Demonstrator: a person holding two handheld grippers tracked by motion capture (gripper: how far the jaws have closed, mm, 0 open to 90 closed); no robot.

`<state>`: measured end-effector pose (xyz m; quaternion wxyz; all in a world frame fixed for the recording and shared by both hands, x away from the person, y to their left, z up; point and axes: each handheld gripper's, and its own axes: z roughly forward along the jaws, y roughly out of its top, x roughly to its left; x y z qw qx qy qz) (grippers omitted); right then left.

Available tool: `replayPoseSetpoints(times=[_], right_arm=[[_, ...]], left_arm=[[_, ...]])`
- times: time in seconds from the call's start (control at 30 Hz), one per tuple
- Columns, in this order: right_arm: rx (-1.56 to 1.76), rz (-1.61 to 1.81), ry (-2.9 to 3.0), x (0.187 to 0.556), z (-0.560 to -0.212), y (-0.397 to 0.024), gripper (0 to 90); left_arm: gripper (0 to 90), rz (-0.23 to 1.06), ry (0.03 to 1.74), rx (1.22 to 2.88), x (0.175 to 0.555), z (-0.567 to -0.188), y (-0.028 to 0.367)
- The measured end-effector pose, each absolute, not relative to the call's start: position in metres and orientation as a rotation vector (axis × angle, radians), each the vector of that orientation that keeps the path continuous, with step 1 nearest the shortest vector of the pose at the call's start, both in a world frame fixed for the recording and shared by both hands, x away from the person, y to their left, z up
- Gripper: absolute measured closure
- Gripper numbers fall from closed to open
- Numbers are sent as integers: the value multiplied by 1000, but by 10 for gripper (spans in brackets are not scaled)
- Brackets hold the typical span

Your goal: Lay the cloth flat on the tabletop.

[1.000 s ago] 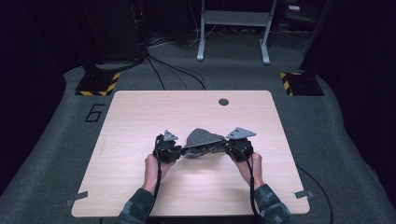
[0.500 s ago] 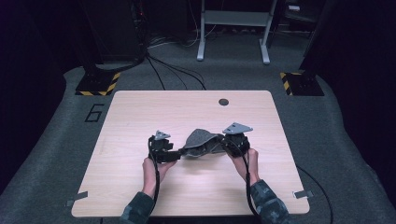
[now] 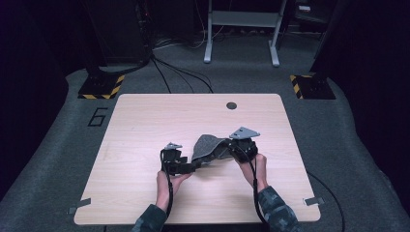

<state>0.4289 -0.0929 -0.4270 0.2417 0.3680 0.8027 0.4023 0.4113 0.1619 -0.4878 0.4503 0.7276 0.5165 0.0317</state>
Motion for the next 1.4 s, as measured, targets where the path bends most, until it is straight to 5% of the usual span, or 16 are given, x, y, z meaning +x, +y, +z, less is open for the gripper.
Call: replayPoseSetpoints(times=[0.23, 0.53, 0.63, 0.77, 0.93, 0.97, 1.17, 1.4], right_arm=[[992, 1095, 2201, 427, -427, -89, 886], [996, 1103, 2192, 425, -425, -97, 888], [1007, 1097, 2195, 424, -425, -98, 888], [990, 1097, 2207, 423, -425, -99, 890], [1003, 1138, 2167, 419, -417, -102, 890], [1012, 1153, 2157, 420, -414, -105, 890], [999, 1130, 2168, 421, -416, -104, 889], [1009, 1127, 2168, 421, -417, -101, 888]], left_arm=[[267, 116, 1274, 1844, 412, -486, 151], [862, 179, 1246, 1944, 422, -494, 143], [870, 241, 1216, 1978, 424, -492, 146], [864, 351, 1170, 2033, 430, -480, 159], [706, 439, 1246, 2084, 442, -472, 186], [610, 426, 1272, 2073, 443, -474, 191], [409, 348, 1283, 1961, 425, -474, 185], [299, 339, 1304, 1873, 405, -478, 157]])
